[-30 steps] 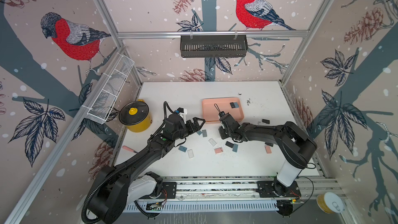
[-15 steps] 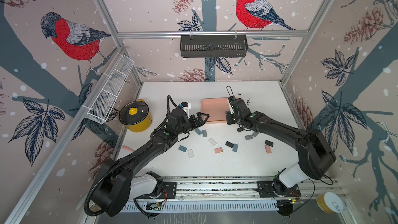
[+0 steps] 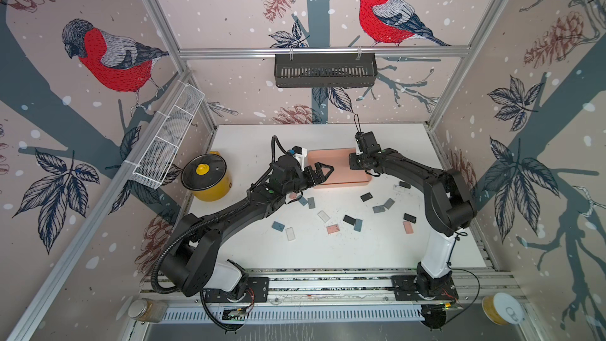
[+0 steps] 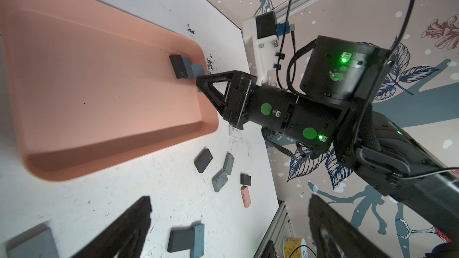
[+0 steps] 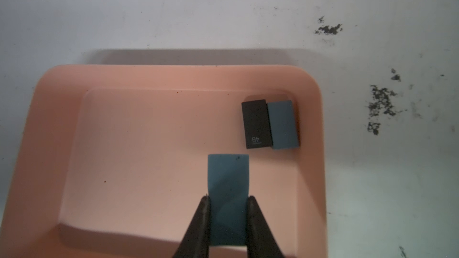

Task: Put the eraser in the storage box
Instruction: Place the eraser in the storage box.

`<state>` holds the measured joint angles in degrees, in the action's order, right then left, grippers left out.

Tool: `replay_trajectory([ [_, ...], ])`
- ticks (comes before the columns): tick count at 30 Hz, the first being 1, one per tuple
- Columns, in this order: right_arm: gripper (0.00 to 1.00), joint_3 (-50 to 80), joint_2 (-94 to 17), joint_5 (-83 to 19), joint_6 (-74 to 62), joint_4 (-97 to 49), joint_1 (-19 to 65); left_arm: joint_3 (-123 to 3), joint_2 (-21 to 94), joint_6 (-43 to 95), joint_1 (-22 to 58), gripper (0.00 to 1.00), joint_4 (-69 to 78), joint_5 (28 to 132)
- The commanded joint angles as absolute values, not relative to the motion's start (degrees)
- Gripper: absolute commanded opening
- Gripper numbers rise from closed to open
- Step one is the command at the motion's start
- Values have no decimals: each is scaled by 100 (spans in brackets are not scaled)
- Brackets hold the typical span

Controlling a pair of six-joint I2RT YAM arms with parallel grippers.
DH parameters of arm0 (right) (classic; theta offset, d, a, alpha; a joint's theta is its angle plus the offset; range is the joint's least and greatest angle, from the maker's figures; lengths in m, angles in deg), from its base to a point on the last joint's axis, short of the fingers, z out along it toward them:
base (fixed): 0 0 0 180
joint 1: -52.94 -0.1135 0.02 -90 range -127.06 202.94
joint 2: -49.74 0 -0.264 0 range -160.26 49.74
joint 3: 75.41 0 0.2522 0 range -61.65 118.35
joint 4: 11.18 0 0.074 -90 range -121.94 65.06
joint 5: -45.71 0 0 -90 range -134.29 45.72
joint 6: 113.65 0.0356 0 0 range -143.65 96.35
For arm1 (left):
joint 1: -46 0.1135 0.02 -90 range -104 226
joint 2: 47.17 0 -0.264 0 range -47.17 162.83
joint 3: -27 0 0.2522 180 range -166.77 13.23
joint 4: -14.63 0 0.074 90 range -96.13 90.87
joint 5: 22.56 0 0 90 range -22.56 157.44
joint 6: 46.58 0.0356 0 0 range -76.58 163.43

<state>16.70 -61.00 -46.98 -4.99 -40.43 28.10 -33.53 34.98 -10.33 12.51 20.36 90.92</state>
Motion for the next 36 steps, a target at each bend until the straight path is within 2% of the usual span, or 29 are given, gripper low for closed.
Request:
replay_trajectory([
  [1,24,1937,-6417,-4570,-609,-4119,2808,-3405,3567,-1159,1246,98,2502,9169],
  [17,26,2973,-7581,-4796,-718,-4401,2772,-3358,3725,-1133,1245,98,2521,9113],
  [36,43,3188,-7702,-5209,-818,-4516,2699,-3397,3932,-1177,1247,98,2636,9208],
])
